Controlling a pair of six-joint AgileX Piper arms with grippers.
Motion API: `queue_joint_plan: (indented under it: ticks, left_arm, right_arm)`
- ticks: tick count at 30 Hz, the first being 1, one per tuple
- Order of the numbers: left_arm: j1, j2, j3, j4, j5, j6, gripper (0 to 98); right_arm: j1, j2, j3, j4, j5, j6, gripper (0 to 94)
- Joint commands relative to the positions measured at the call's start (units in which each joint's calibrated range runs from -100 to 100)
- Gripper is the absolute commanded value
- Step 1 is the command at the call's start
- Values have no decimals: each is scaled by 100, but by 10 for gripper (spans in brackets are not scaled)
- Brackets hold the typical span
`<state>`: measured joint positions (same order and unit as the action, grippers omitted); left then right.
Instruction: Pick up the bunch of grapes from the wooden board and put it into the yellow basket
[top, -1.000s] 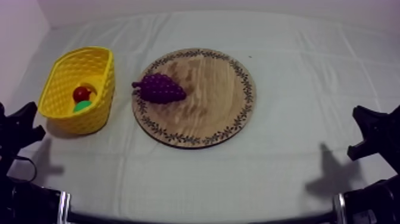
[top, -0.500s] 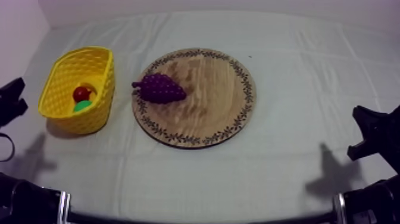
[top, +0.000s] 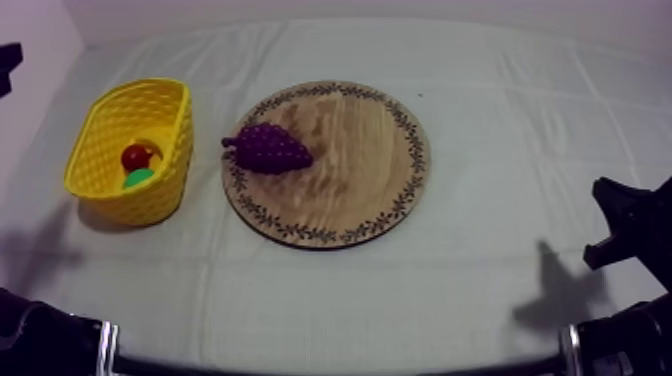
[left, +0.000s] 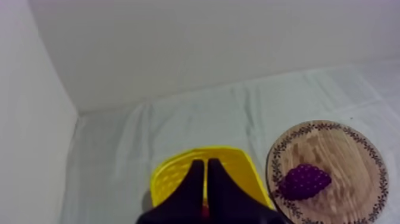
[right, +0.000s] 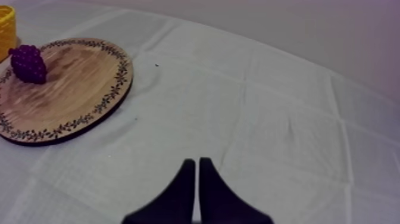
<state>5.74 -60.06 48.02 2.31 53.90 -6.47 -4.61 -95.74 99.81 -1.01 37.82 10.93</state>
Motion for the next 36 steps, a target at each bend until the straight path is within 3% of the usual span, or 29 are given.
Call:
queue_joint_plan:
  ticks: [1,4,8,22,36]
  left_arm:
    - [30,497,-664,93,132,-246,0]
    - [135,960,-1110,188,299,-433,0]
    - [384,1626,-1683,161,490,-561,0]
    - [1520,3747,-3212,-381,1266,-773,0]
    - [2095,5653,-3850,-806,1516,-937,0]
  right_arm:
    - [2,-1,-3,1,0,-1,4]
    - [2,-1,-3,1,0,1,4]
    - [2,-1,-3,1,0,3,4]
    - [2,-1,-3,1,0,-2,4]
    - [2,-1,-3,1,0,-2,4]
